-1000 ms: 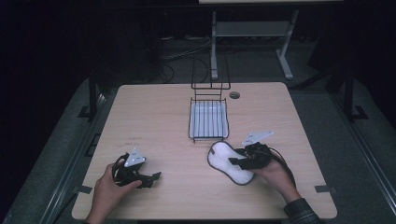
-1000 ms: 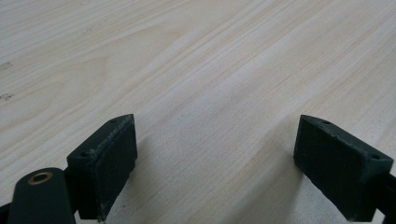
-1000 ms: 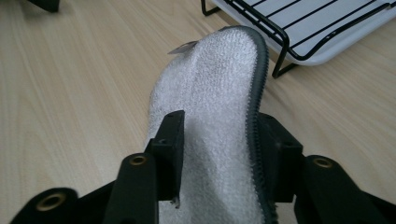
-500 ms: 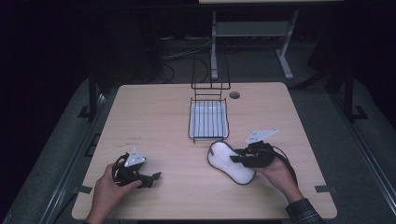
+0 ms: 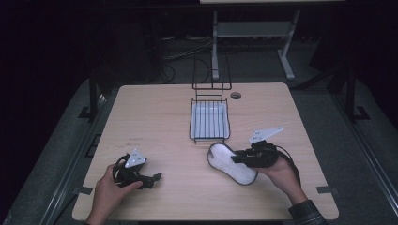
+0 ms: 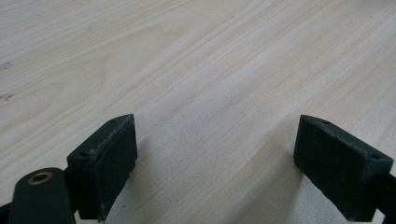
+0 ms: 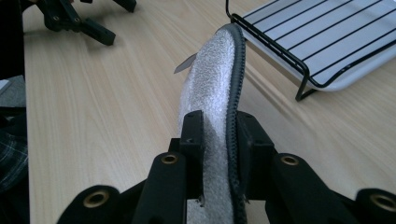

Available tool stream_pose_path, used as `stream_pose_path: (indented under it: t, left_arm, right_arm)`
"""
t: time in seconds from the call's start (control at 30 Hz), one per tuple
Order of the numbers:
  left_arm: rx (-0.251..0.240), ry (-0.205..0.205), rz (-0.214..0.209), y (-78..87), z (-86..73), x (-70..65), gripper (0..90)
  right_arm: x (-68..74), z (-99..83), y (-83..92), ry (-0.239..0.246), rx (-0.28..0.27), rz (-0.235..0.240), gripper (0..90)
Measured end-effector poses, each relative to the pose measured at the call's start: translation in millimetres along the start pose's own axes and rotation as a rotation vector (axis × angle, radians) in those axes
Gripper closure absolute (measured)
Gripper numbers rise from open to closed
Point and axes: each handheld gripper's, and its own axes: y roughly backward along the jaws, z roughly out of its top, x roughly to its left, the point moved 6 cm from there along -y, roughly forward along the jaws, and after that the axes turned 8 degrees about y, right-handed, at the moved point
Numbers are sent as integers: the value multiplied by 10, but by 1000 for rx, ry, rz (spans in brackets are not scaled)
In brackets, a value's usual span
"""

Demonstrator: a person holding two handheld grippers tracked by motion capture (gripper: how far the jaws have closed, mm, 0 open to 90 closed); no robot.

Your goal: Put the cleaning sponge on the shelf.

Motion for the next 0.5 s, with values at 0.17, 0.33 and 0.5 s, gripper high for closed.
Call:
stream_pose_path:
  t: [0.17,0.33,0.5]
  left_arm:
    - [-2,3,0,-1,1,-2,126]
    - [-2,3,0,-2,1,-2,126]
    - [-3,3,0,-2,1,-2,127]
  right_arm:
    - [19,39,32,7,-4,5,766]
    - [13,64,56,2,-10,7,773]
    - [-30,107,94,3,-26,-17,772]
